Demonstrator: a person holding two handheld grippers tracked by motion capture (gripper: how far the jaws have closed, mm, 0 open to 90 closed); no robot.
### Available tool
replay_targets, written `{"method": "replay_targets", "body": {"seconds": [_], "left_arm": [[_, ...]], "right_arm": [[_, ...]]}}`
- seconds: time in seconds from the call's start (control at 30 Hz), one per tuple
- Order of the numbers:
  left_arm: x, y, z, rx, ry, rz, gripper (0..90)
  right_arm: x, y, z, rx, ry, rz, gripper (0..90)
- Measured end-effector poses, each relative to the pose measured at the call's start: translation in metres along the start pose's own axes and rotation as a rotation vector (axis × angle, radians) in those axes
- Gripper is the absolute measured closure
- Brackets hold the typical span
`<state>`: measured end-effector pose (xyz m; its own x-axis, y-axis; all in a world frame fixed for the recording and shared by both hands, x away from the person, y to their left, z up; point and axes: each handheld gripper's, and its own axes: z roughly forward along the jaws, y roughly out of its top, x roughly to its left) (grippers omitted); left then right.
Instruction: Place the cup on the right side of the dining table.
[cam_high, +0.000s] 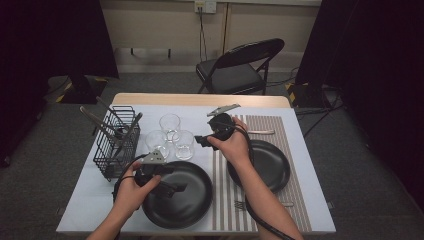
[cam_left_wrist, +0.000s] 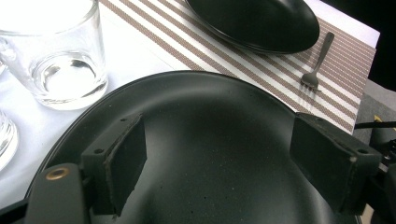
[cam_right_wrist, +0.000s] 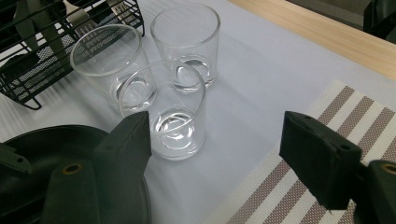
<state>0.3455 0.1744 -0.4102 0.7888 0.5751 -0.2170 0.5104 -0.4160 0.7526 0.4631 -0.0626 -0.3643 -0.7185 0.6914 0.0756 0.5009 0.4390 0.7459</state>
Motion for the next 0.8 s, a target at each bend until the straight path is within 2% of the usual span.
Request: {"method": "replay_targets", "body": {"seconds": [0.8], "left_arm": [[0.004,-0.010,-0.011,-0.009,0.027,-0.021,18.5]], "right_arm": [[0.001,0.013,0.022,0.017,0.010,-0.015,24.6]]}}
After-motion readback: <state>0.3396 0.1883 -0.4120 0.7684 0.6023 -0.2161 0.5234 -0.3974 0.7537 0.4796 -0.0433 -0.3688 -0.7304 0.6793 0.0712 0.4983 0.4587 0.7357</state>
